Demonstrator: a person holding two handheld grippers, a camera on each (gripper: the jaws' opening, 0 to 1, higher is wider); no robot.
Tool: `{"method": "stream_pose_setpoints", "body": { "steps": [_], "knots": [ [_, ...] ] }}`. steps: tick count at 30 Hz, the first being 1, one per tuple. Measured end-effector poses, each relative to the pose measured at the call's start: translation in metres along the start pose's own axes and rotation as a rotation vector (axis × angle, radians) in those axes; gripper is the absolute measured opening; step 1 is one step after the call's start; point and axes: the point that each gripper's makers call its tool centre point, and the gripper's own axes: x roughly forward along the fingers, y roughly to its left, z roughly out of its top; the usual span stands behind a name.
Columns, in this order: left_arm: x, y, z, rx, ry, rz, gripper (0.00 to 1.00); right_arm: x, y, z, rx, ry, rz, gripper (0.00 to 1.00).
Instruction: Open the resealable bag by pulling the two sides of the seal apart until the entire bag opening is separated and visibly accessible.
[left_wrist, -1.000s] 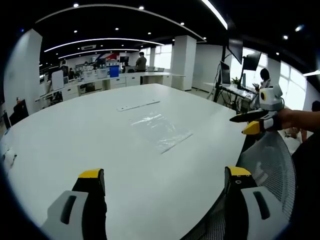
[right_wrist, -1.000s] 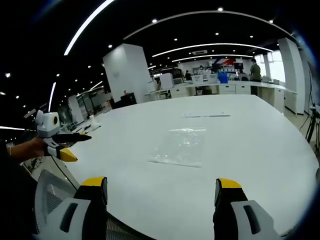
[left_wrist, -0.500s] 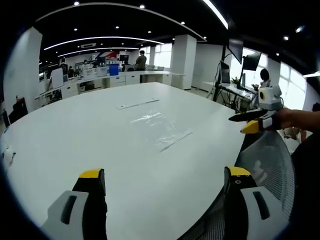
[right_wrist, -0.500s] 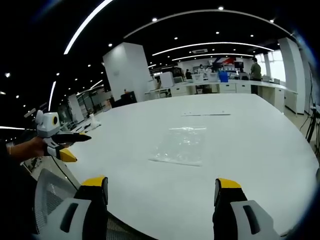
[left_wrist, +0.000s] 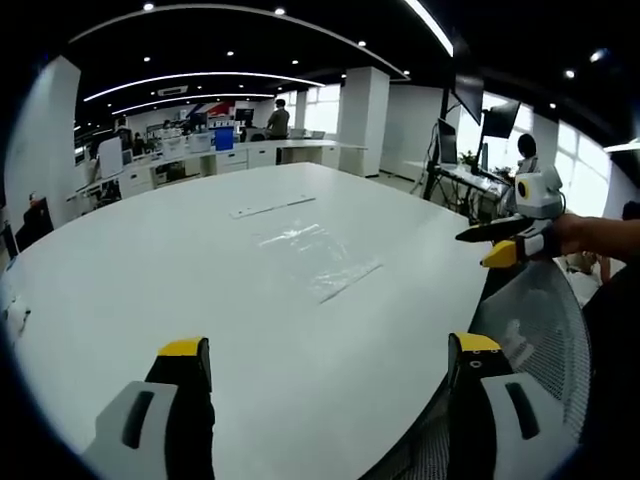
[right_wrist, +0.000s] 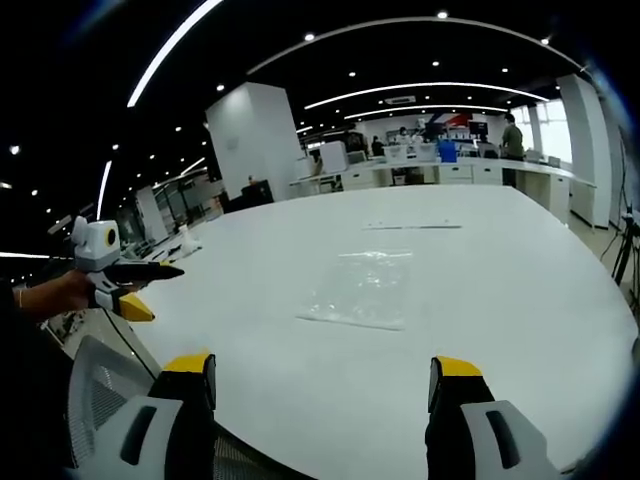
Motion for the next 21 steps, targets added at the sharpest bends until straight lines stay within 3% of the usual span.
{"method": "stream_pose_setpoints", "body": {
  "steps": [21],
  "knots": [
    [0.008,0.002,-0.007,-0.01,0.026,-0.007,0.94,0.011,0.001,-0.006,0.011,0.029,0.019,0.86]
  ]
}}
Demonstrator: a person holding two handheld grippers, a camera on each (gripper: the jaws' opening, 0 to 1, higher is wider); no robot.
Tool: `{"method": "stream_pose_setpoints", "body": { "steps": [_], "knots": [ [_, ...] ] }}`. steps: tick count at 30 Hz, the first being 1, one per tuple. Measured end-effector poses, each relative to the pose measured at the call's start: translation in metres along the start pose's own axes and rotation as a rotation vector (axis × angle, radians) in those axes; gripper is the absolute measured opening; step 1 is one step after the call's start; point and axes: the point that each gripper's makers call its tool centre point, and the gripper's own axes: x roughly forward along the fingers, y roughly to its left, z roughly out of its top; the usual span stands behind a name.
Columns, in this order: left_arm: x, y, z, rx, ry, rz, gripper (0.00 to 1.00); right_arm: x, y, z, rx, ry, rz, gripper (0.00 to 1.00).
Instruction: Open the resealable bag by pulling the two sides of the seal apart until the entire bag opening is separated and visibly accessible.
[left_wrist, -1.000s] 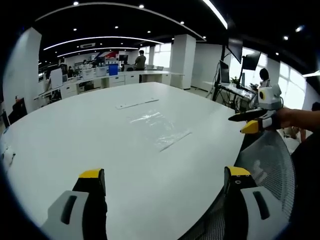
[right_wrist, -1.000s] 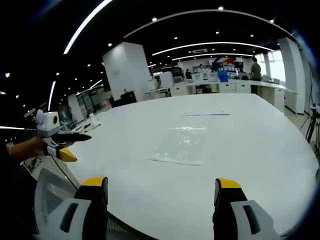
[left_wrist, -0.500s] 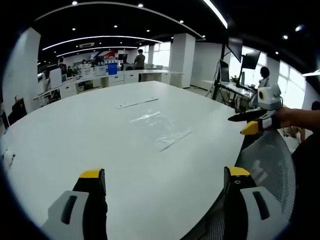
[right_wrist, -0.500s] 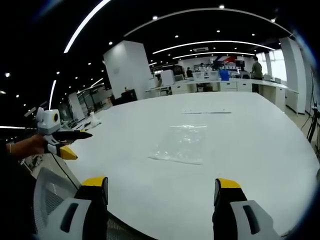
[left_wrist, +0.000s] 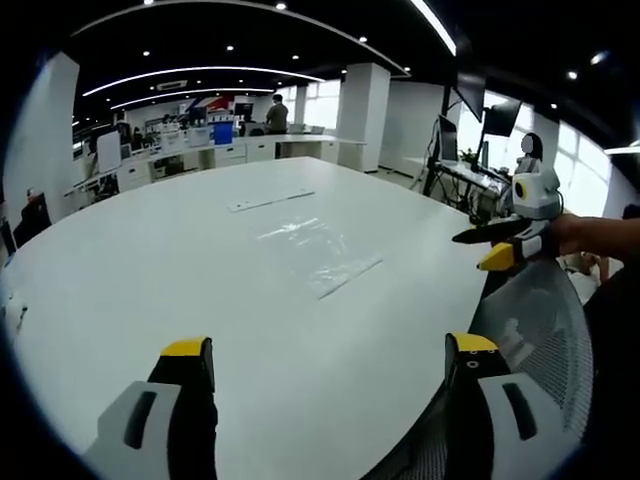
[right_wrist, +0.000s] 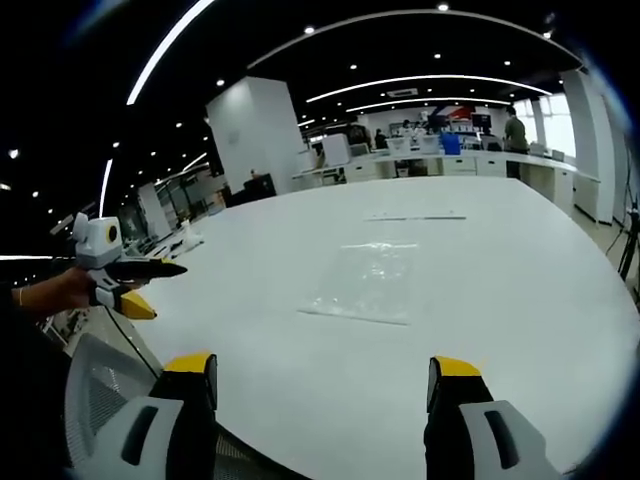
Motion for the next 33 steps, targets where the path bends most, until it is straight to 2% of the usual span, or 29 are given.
{"method": "stream_pose_setpoints", "body": {
  "steps": [21,22,23,25,30,33],
  "knots": [
    [0.009,0.002,0.001,0.006,0.019,-0.009,0.95,0.011,-0.008,0.003,-0.023,0.02,0.012,0.85],
    [0.009,0.001,0.001,0.005,0.019,-0.011,0.95,0.013,-0.008,0.001,-0.045,0.039,0.012,0.85],
    [0.01,0.001,0.002,0.004,0.019,-0.013,0.95,0.014,-0.009,-0.004,-0.126,0.083,0.01,0.85],
    [0.012,0.001,0.001,0.005,0.022,-0.017,0.95,0.019,-0.008,-0.004,-0.189,0.102,0.011,0.84],
    [0.016,0.001,0.0,0.01,0.034,-0.02,0.94,0.032,-0.003,0.009,-0.164,0.053,0.032,0.77],
    [0.017,0.001,-0.001,0.015,0.04,-0.02,0.94,0.041,-0.004,0.012,-0.199,0.065,0.038,0.75]
  ]
}}
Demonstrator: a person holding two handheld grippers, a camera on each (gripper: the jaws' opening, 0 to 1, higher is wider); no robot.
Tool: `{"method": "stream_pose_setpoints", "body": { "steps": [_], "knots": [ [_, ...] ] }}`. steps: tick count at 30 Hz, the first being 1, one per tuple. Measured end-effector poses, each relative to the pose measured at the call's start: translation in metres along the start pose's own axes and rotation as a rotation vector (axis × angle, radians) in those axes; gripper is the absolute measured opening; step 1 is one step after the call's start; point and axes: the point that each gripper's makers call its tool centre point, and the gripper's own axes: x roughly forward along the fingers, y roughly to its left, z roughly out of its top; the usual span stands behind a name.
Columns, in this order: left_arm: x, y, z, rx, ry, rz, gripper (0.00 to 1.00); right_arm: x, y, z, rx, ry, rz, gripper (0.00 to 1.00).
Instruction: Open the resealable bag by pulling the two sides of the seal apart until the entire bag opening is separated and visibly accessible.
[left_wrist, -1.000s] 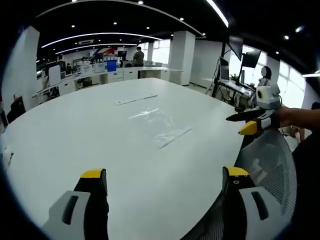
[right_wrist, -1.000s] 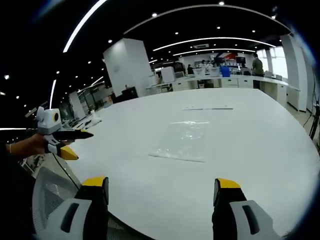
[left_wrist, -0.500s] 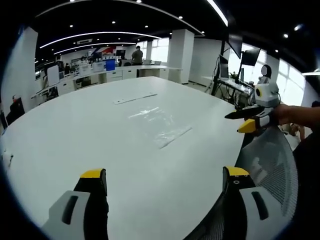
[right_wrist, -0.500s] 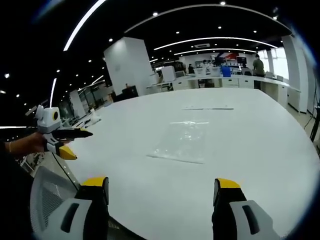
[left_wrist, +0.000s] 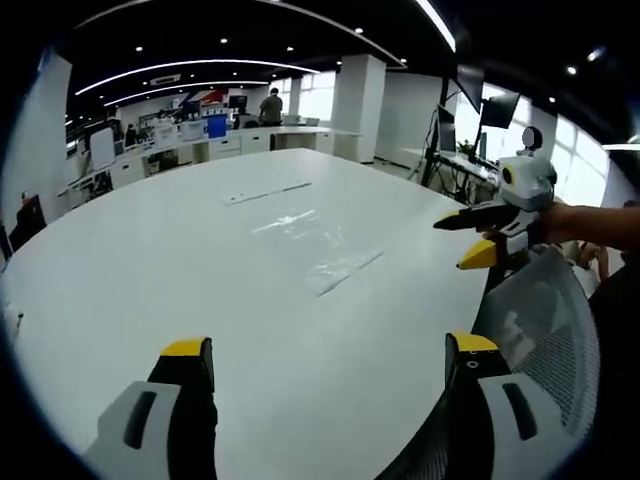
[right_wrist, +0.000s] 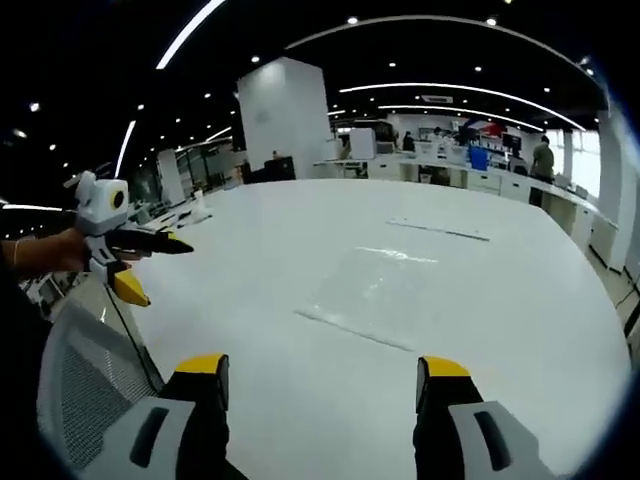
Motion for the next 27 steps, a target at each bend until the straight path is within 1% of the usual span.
{"method": "stream_pose_setpoints", "body": {
  "steps": [2,7,9,10,12,15,18,21,23,27],
  "knots": [
    [0.001,0.0,0.0,-0.001,0.002,-0.003,0.94,0.007,0.001,0.0,-0.031,0.02,0.015,0.75],
    [0.003,-0.001,-0.003,-0.005,0.007,-0.01,0.94,0.024,0.0,0.004,-0.056,0.029,0.034,0.69],
    [0.004,-0.002,-0.003,-0.006,0.006,-0.015,0.94,0.029,0.001,0.007,-0.046,0.025,0.053,0.67],
    [0.005,-0.003,-0.004,-0.002,0.01,-0.022,0.94,0.033,0.004,0.009,-0.027,0.012,0.08,0.67],
    [0.006,-0.004,-0.005,0.001,0.012,-0.031,0.94,0.038,0.005,0.009,-0.025,0.012,0.093,0.66],
    [0.006,-0.005,-0.005,0.002,0.013,-0.041,0.94,0.049,0.006,0.008,-0.069,0.041,0.107,0.62],
    [0.006,-0.006,-0.006,0.004,0.015,-0.044,0.94,0.057,0.006,0.01,-0.089,0.046,0.116,0.6],
    [0.007,-0.007,-0.007,0.009,0.019,-0.051,0.94,0.065,0.008,0.009,-0.121,0.068,0.13,0.59],
    [0.008,-0.009,-0.008,0.008,0.019,-0.059,0.94,0.071,0.007,0.008,-0.158,0.083,0.137,0.58],
    [0.009,-0.012,-0.011,0.011,0.026,-0.064,0.94,0.082,0.009,0.011,-0.186,0.091,0.15,0.54]
  ]
}}
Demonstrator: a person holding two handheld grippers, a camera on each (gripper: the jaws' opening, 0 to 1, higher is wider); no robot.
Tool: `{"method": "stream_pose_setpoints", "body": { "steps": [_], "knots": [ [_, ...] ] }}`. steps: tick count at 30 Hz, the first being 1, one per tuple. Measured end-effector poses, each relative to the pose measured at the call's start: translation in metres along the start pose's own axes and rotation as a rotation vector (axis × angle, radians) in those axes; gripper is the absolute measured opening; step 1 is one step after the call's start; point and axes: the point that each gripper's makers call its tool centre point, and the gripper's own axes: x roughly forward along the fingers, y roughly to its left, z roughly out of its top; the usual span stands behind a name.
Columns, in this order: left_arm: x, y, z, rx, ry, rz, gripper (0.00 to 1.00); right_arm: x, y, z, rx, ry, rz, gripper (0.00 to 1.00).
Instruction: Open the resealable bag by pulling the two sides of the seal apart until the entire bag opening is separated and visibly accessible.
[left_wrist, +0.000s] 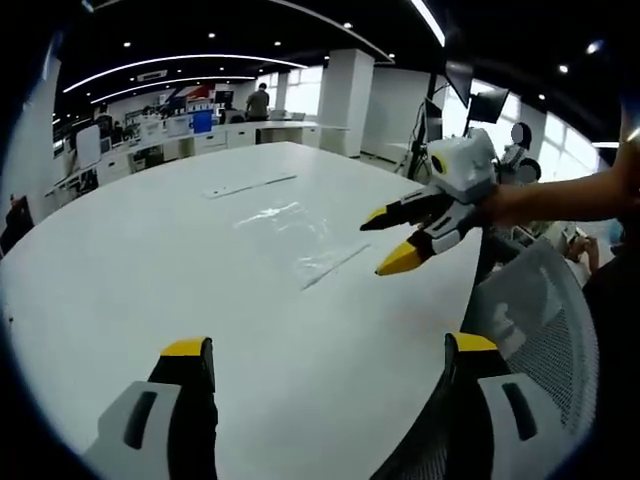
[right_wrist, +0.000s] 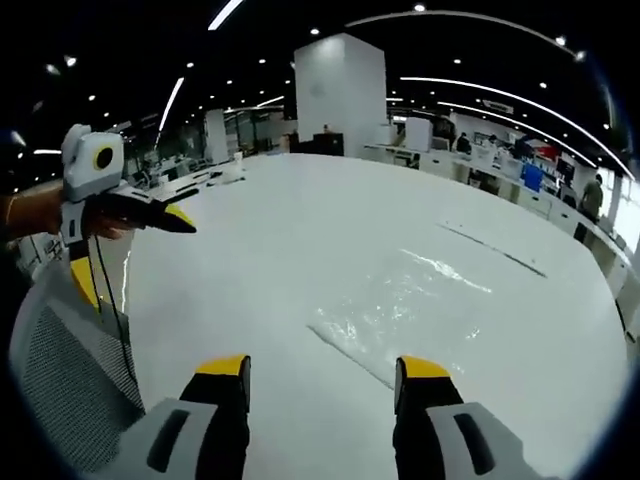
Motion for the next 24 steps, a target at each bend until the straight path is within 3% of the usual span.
{"method": "stream_pose_setpoints", "body": {
  "steps": [12,24],
  "knots": [
    [0.001,0.011,0.0,-0.014,-0.001,0.017,0.94,0.036,0.003,0.01,-0.078,0.037,0.04,0.4],
    [0.003,0.016,0.0,-0.03,-0.001,0.018,0.94,0.058,0.007,0.003,-0.152,0.105,0.103,0.2]
  ]
}}
